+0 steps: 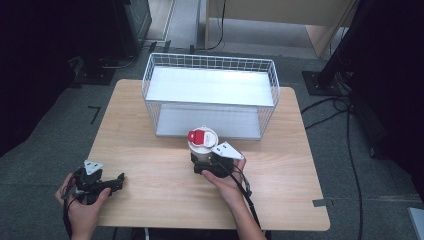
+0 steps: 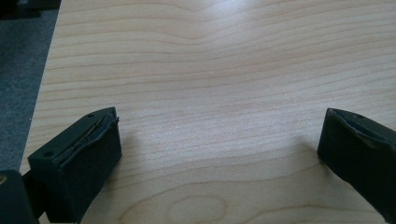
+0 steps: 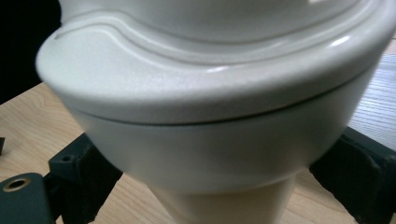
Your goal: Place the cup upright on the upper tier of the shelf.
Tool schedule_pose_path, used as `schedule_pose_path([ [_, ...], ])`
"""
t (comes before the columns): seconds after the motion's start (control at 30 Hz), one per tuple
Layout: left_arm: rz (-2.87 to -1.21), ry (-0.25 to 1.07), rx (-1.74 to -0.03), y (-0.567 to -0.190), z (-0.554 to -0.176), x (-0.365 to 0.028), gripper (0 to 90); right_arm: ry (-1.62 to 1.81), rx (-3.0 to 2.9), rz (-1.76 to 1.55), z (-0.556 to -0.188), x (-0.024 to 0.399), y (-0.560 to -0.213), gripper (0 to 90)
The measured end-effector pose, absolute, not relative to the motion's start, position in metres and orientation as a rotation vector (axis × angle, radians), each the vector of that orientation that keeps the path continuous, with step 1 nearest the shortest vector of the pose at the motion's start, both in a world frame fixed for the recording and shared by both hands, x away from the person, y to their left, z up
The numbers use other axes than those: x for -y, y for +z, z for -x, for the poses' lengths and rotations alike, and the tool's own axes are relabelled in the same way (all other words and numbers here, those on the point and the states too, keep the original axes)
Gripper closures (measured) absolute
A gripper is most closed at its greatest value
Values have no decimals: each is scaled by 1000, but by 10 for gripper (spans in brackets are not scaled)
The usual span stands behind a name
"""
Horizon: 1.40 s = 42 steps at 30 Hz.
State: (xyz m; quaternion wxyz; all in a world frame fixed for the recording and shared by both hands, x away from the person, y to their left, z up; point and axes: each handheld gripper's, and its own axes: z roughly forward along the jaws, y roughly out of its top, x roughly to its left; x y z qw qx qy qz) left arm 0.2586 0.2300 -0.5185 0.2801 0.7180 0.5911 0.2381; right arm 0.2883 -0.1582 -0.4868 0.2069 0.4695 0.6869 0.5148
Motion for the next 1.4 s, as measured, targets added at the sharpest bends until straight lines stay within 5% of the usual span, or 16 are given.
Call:
schedule_pose_path([
  [1.4,-1925,638,-1584,-518,-259,-230,0,1482,-1772,-1227,-293,148,-496,118],
])
